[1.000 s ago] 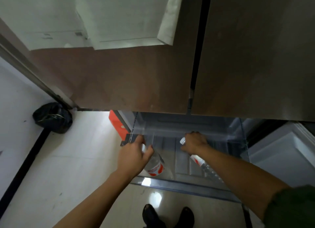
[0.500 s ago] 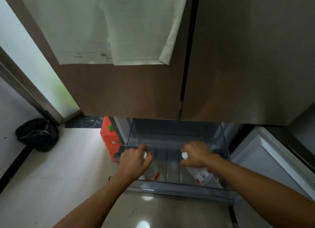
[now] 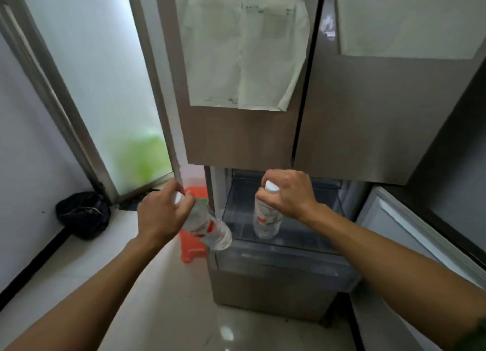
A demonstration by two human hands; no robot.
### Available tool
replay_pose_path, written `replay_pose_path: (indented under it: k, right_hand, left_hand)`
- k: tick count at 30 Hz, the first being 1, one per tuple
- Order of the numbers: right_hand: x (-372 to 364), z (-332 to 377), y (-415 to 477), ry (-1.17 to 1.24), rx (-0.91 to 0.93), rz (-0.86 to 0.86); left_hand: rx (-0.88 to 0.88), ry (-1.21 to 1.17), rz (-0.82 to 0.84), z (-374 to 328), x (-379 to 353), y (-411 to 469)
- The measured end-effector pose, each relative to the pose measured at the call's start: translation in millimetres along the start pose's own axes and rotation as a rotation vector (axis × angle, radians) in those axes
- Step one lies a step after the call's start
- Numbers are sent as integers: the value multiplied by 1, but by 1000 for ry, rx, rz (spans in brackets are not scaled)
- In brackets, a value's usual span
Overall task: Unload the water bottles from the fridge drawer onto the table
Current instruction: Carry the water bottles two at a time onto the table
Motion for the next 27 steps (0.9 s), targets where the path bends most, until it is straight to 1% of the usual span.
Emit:
replay_pose_path:
  k: [2,5,8,11,16,21,24,27]
  right_hand:
    - [1,40,-2,47,21,4]
    - [-20,100,-18,129,44,69]
    - [-64,162,-47,205,88,190]
    - [-108,228,-76,274,136,313]
    - [-179,359,-104,342,315,454]
    - [-252,510,-128,486,480,577]
    - [-287,609,-147,568,587,646]
    - [-302,705,-169,655,696,693]
  left_hand:
    - [52,51,-5,24,41,-20]
    - [109,175,36,66,98,-59]
    - [201,267,97,113,149,-104]
    - [295,393,120,168,199,-149]
    - [505,543,67,254,297,-215]
    - [701,657,9,332,403,-262]
    - [776,767,-24,366,475,-291]
    - [916,836,-101,392,545,-323]
Point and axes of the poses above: each hand's wrist, its own y-axis towards the middle knuckle, its own x-axis out of the back of the hand, z = x × y, the point moved 6 cm from there along y, towards the middle knuckle, and after that the axes turned 11 degrees about -z, right-handed, at the moved point
